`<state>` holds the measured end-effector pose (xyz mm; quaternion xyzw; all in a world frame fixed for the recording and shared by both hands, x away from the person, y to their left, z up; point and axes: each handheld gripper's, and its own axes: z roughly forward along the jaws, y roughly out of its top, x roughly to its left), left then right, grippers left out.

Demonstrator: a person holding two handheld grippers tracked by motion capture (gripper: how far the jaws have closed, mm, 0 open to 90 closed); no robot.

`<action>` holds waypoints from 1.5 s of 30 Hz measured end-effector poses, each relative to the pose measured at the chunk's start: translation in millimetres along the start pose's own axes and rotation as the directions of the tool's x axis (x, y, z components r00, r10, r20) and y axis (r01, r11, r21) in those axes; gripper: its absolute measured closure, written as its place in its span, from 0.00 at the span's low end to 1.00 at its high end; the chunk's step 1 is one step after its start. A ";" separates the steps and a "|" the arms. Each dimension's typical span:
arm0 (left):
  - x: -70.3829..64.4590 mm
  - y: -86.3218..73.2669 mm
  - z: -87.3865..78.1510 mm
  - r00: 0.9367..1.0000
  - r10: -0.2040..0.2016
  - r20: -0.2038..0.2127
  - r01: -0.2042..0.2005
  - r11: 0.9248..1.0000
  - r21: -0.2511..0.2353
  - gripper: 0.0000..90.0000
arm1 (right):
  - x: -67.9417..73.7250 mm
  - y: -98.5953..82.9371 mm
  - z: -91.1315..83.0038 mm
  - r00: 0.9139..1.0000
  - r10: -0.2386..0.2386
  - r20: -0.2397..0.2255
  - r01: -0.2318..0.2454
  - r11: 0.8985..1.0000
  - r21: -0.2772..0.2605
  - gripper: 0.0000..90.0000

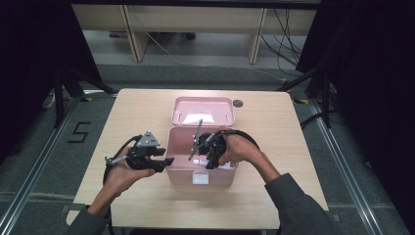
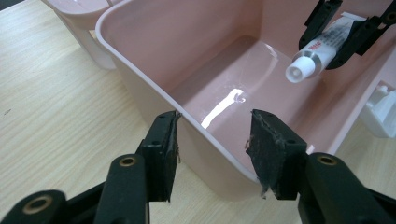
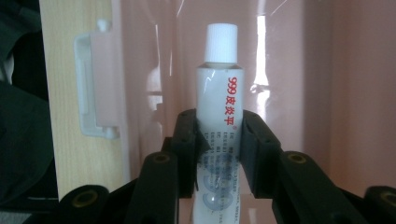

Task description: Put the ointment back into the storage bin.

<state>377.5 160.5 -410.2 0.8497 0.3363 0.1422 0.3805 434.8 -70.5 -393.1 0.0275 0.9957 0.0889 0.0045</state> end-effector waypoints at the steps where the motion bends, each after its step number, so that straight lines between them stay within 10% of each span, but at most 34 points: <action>1: 0.0 0.0 0.0 1.000 -0.001 0.000 0.001 1.000 0.000 0.58 | -1.1 -0.1 1.3 1.000 -0.020 0.001 0.020 1.000 -0.004 0.78; 2: 0.0 0.0 0.0 1.000 0.000 0.000 0.000 1.000 0.000 0.57 | -4.0 0.0 4.0 0.998 -0.058 -0.002 0.058 0.998 -0.017 0.78; 5: -0.1 0.0 0.0 1.000 0.000 0.000 0.000 1.000 0.001 0.57 | 0.4 -1.3 4.9 0.999 0.032 -0.019 -0.032 0.999 0.023 0.78; 26: -0.5 0.2 0.2 1.000 0.003 0.000 -0.003 1.000 0.005 0.57 | -8.9 -0.8 18.5 0.995 0.009 -0.098 -0.010 1.000 -0.014 0.76; 45: -0.5 0.2 1.1 1.000 0.002 0.005 -0.002 1.000 0.002 0.57 | -10.4 -6.7 3.1 0.995 0.095 -0.024 -0.097 0.990 -0.099 0.71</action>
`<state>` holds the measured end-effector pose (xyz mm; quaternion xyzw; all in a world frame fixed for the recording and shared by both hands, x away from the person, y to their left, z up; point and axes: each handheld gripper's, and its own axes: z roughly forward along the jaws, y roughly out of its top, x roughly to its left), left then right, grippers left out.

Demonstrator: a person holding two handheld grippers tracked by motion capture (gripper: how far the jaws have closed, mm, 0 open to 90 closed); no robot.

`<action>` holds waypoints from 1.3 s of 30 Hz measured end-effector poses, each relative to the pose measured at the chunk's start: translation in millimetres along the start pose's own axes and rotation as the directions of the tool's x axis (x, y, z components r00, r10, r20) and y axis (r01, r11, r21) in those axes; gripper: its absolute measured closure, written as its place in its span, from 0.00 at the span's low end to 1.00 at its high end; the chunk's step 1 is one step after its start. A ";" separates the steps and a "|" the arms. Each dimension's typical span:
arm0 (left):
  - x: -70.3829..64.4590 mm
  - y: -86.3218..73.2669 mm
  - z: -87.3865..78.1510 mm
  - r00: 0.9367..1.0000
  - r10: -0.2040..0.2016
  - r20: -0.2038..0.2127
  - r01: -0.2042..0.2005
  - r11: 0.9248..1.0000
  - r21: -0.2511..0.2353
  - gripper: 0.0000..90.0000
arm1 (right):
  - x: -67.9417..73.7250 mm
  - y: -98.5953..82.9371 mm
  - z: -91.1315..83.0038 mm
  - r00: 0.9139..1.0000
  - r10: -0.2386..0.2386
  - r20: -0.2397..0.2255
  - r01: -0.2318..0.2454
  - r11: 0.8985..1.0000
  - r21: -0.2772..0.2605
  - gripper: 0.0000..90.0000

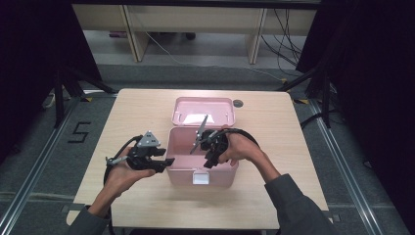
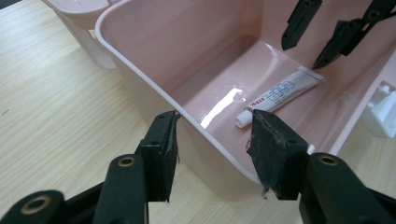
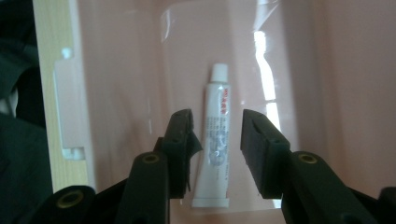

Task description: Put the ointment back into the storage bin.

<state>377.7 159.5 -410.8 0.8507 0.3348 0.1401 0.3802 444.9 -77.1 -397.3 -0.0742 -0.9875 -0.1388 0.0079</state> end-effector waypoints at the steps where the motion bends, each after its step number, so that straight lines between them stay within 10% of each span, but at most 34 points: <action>1: 0.4 0.0 -0.2 1.000 0.005 -0.002 -0.005 1.000 0.004 0.57 | 0.2 -0.5 -1.8 1.000 0.020 0.003 -0.020 1.000 -0.006 0.71; 14: 0.4 0.0 0.3 1.000 0.002 -0.009 -0.002 1.000 0.002 0.57 | -3.3 -14.0 -20.5 0.981 0.181 0.077 -0.167 0.974 -0.152 0.67; 24: 0.0 0.0 0.4 1.000 -0.001 -0.008 0.001 1.000 -0.001 0.57 | -10.4 -20.3 -27.9 0.969 0.221 0.110 -0.189 0.950 -0.247 0.63; 39: 0.7 0.1 0.1 1.000 -0.002 0.004 0.002 1.000 0.003 0.57 | -22.4 -35.9 -46.0 0.919 0.371 0.134 -0.299 0.877 -0.377 0.58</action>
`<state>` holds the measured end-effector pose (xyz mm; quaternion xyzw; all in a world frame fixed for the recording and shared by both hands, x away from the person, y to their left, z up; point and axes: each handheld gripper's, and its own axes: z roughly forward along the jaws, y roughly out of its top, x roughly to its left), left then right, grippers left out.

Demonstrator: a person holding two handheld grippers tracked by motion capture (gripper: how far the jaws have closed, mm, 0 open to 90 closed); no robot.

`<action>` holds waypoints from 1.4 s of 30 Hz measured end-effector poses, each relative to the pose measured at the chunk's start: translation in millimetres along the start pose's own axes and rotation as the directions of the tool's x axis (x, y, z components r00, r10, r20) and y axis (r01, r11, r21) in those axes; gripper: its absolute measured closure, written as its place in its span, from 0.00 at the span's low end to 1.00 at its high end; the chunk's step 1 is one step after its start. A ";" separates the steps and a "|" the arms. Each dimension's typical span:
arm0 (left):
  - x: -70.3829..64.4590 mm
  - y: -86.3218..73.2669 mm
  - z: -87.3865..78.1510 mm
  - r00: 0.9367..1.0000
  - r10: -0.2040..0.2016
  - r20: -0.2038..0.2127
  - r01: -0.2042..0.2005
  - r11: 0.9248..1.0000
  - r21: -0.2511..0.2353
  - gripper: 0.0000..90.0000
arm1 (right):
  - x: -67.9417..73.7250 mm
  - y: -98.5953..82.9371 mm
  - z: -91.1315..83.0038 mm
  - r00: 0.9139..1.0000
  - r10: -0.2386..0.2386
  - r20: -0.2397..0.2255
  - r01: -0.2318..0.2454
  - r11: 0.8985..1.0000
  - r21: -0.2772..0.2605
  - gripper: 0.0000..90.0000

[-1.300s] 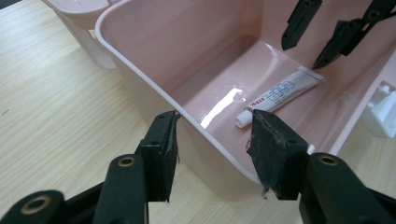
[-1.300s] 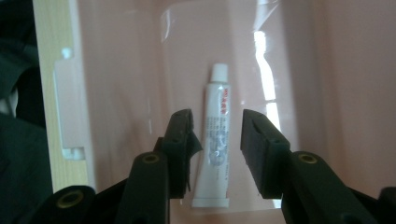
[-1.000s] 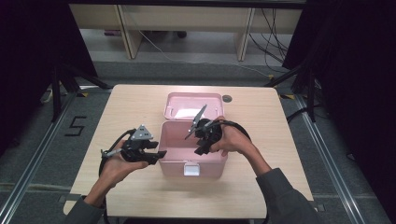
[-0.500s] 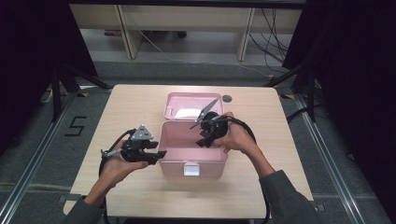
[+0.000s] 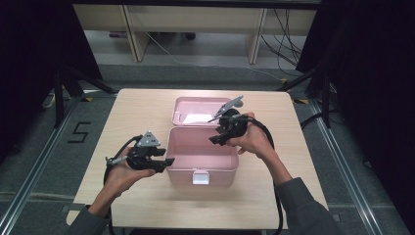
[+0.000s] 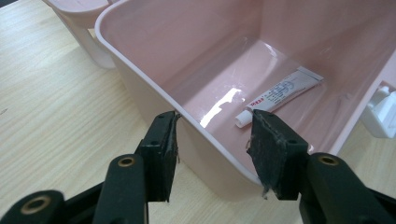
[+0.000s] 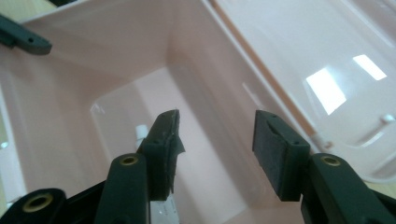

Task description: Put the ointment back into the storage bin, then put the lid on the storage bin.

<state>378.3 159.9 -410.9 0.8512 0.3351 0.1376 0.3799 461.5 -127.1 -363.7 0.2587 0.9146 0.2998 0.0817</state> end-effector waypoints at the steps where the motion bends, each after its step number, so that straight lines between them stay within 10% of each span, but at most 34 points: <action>1: -0.1 0.1 0.2 1.000 -0.003 0.000 0.003 1.000 -0.001 0.57 | -2.8 -0.6 -1.3 1.000 -0.018 0.005 0.018 1.000 -0.017 0.58; 13: 0.5 0.6 2.1 1.000 -0.007 0.001 0.007 1.000 0.008 0.56 | -20.9 -9.6 -18.7 0.987 0.153 0.057 -0.149 0.986 -0.076 0.56; 30: 0.3 0.5 2.1 1.000 -0.006 0.002 0.005 1.000 0.007 0.56 | -38.7 -14.6 -14.6 0.977 0.183 0.107 -0.173 0.981 -0.093 0.52; 42: -0.7 0.0 2.2 1.000 -0.014 -0.007 0.014 1.000 0.006 0.56 | -59.5 -21.0 -10.3 0.951 0.281 0.129 -0.264 0.956 -0.129 0.51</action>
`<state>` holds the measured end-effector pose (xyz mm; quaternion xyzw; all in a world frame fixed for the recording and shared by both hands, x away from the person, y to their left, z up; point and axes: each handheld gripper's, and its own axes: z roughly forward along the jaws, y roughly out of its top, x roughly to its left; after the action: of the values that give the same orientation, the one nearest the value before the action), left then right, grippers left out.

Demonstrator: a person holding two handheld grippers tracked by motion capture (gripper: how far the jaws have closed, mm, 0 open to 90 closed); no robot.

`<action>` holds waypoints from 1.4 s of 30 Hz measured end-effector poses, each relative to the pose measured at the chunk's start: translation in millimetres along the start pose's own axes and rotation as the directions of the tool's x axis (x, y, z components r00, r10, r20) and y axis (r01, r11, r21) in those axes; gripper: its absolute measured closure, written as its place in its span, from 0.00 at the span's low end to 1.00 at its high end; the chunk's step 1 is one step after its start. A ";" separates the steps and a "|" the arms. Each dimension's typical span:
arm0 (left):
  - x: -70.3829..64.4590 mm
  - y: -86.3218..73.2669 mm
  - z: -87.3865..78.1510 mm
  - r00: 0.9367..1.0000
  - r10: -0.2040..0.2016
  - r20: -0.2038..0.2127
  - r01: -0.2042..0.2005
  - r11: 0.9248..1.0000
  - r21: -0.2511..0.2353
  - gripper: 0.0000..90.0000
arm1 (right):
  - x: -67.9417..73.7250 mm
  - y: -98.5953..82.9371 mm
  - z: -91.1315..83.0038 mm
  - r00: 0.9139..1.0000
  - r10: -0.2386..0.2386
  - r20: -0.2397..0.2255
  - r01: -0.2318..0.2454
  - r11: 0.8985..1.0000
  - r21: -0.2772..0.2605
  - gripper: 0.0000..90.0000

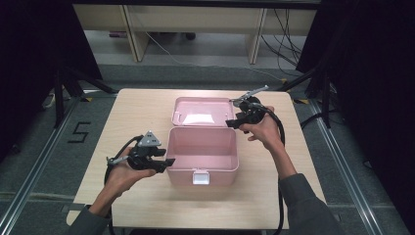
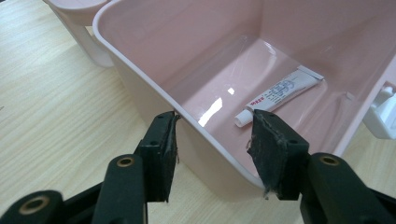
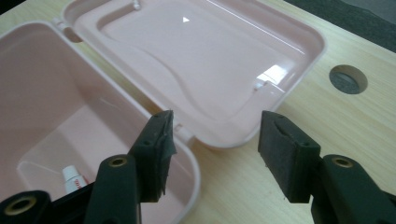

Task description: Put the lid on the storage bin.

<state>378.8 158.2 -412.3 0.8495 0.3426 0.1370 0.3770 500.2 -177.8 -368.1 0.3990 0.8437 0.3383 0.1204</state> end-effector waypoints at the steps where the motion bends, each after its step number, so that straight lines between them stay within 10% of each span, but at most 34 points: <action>1: -0.1 -0.1 0.0 1.000 0.000 0.000 0.000 1.000 0.000 0.56 | -2.3 -0.1 1.2 1.000 -0.012 0.003 0.012 1.000 -0.011 0.51; 42: -0.2 -1.2 -0.6 1.000 0.002 0.008 -0.001 1.000 -0.009 0.56 | -42.2 27.2 52.3 0.979 0.142 0.146 -0.144 0.990 0.001 0.72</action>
<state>377.8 158.9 -412.8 0.8486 0.3399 0.1357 0.3821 568.6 -172.5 -391.6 0.4829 0.8037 0.3114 0.1545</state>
